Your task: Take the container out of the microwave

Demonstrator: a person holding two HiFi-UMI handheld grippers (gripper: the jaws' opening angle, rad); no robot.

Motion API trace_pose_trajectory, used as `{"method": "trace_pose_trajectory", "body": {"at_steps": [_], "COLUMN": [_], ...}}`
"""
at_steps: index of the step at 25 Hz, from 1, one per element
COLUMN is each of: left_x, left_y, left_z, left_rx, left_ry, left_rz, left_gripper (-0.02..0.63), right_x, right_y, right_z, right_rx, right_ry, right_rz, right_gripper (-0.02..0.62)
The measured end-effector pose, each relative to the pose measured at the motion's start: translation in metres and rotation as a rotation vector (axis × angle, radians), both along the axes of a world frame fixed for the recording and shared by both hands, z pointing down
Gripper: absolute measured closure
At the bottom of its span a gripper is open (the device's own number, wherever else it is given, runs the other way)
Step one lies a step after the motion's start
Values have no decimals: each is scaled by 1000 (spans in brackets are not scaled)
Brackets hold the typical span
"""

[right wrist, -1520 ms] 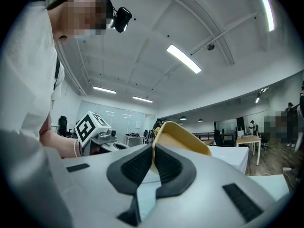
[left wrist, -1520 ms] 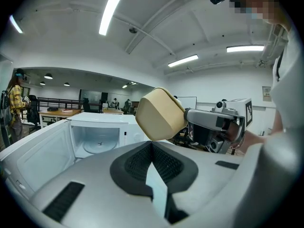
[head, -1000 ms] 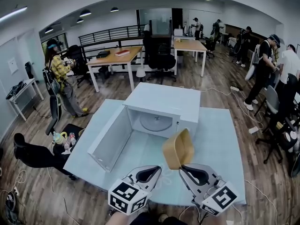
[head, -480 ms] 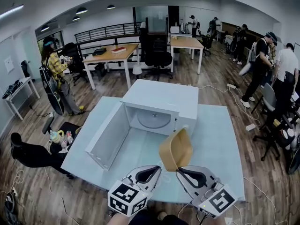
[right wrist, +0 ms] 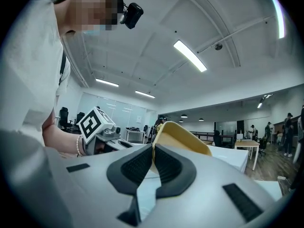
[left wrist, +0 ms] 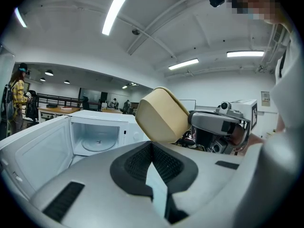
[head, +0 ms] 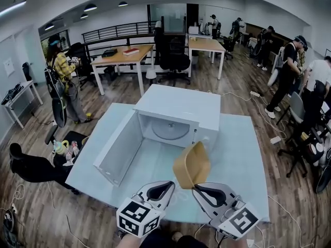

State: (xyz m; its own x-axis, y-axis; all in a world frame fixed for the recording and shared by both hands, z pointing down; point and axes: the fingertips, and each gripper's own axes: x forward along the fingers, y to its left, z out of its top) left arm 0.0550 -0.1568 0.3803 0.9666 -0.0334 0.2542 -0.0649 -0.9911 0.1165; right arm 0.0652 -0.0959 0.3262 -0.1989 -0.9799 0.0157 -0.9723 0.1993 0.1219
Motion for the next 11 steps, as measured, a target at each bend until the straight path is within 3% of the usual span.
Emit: {"method": "trace_pose_trajectory", "body": {"at_steps": [11], "left_x": [-1], "left_y": [-11], "left_z": [12], "left_rx": [-21], "left_ry": [-26], "left_rz": [6], "left_gripper": [595], "right_x": [-2], "right_y": [-12], "right_z": [11], "right_rx": [-39], "right_ry": [1], "right_rz": [-14], "right_gripper": [569]}}
